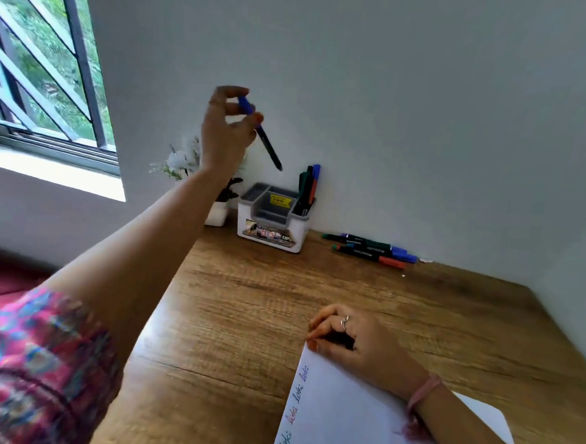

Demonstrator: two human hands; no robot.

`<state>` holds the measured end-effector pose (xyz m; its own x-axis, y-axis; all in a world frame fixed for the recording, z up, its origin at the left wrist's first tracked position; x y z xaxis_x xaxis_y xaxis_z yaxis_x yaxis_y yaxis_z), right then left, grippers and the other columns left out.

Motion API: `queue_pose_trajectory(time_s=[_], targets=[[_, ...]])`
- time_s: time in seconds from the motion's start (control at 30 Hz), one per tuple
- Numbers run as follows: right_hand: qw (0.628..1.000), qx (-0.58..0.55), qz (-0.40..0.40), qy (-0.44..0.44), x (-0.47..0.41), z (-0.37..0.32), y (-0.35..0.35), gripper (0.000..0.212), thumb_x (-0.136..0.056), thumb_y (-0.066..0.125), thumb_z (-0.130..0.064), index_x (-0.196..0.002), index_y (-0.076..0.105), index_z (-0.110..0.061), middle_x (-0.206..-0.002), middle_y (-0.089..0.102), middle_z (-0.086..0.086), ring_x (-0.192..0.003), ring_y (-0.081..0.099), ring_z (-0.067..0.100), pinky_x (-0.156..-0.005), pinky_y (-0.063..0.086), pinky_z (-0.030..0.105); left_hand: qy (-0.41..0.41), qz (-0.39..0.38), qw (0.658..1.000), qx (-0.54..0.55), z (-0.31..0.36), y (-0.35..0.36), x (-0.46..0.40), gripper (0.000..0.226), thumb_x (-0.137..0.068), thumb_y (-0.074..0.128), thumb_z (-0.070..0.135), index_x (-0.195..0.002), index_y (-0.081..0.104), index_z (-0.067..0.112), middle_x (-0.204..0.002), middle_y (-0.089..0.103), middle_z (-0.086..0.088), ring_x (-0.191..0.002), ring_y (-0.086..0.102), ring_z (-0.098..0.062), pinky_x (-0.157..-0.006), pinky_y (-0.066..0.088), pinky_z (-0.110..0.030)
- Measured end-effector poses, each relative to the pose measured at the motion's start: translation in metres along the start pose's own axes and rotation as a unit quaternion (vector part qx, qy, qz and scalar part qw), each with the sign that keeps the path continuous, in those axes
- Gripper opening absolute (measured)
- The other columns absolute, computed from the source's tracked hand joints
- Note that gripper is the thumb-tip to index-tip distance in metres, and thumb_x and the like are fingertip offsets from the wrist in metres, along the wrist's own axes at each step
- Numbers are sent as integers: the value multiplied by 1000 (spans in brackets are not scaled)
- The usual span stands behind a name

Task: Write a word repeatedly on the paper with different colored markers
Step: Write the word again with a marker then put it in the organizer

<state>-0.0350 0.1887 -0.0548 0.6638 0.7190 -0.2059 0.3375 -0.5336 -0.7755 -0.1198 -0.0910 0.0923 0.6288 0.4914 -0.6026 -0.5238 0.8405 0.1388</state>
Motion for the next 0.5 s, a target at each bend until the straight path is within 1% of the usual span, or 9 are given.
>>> queue_pose_trajectory(time_s=[0.1,0.17,0.2,0.23,0.3,0.4,0.5], targets=[[1000,-16,2,5,-1,2,-1,12,-84,66,-38,-88,72,-27,-104,60,-19,-94,61,3,-79,48,16,37,-18,992,-122,-20,21,-29,29,-82,67,7,-109,57,12,-90,63,-2,-75,63,-13,-68,53,-22],[1000,-29,2,7,-1,4,0,12,-84,67,-35,-89,73,-25,-103,60,-18,-94,61,4,-78,45,12,55,-28,979,-196,-35,29,-35,26,-83,64,4,-109,59,4,-93,64,-7,-80,60,-14,-69,46,-12],[999,-35,1,7,-1,4,0,14,-84,67,-34,-90,73,-23,-104,60,-16,-95,61,4,-78,44,11,57,-31,973,-222,-43,31,-37,25,-84,63,3,-109,59,2,-97,64,-11,-83,60,-16,-69,43,-11],[999,-40,-1,6,-1,4,0,14,-85,68,-33,-91,73,-22,-104,61,-15,-95,61,4,-79,43,10,51,-34,969,-241,-49,32,-39,25,-85,62,2,-110,59,1,-101,65,-15,-86,61,-19,-70,42,-12],[999,-52,-3,6,-2,5,0,15,-85,68,-31,-92,74,-19,-104,61,-12,-95,61,5,-79,43,10,20,-42,961,-273,-61,31,-44,25,-86,61,3,-111,59,1,-104,64,-19,-83,58,-20,-71,43,-18],[997,-75,-4,10,-3,5,-1,14,-84,69,-27,-91,74,-16,-103,61,-9,-95,61,3,-78,41,7,-13,-70,941,-331,-76,30,-52,24,-85,65,7,-108,60,1,-102,64,-21,-78,58,-23,-73,46,-25],[996,-84,-1,9,-3,4,-1,14,-84,70,-26,-90,74,-14,-103,62,-8,-94,61,3,-78,41,7,-21,-113,909,-401,-83,31,-57,26,-83,70,13,-102,64,-3,-103,65,-22,-88,64,-33,-77,50,-32]])
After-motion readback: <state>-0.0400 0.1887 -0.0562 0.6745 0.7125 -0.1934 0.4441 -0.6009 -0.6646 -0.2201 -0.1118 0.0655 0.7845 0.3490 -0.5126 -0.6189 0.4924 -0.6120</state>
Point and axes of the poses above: each hand's wrist, its own x-axis away from the middle knuckle, its own y-axis out of the palm, z = x × y, the point moved 1 cm from there along -x, towards the middle knuckle
